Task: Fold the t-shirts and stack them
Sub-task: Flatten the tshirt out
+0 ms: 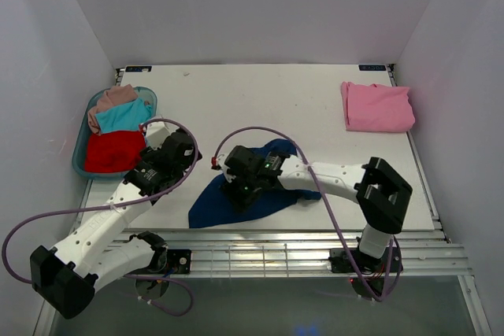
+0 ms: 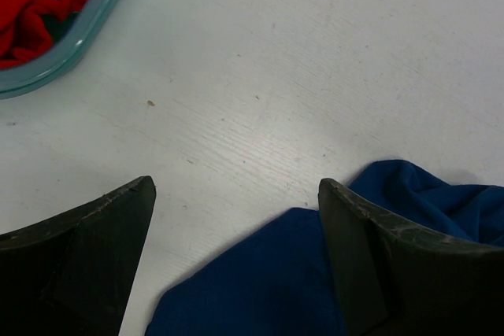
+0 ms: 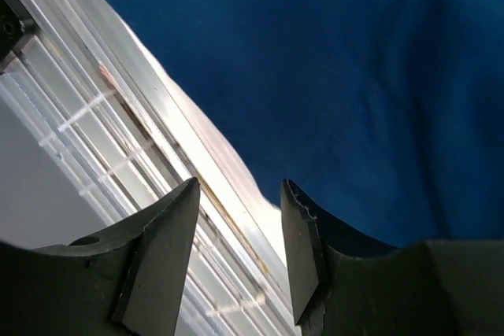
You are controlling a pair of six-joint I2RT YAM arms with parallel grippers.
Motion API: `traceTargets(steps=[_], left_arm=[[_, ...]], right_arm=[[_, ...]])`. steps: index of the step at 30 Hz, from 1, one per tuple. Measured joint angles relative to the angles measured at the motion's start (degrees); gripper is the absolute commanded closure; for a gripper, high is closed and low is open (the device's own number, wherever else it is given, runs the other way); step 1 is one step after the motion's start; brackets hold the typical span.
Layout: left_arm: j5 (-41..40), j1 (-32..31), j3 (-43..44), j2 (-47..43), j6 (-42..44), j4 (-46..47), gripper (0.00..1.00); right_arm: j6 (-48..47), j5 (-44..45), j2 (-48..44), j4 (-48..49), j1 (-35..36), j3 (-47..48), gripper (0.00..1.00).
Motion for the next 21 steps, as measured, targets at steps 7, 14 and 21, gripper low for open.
traceTargets(steps=[7, 14, 21], left_arm=[[-4.02, 1.01, 2.86, -1.01, -0.7, -4.57, 0.02], [2.89, 13.42, 2.71, -9.09, 8.7, 2.36, 0.02], [13.22, 23.47, 1.4, -10.95, 13.86, 8.28, 0.02]], right_arm=[[-2.67, -1.88, 10.23, 2.58, 5.64, 9.79, 0.45], [-4.24, -2.84, 13.75, 6.08, 7.61, 11.39, 0.41], [-5.62, -1.36, 17.7, 10.86, 7.43, 10.16, 0.41]])
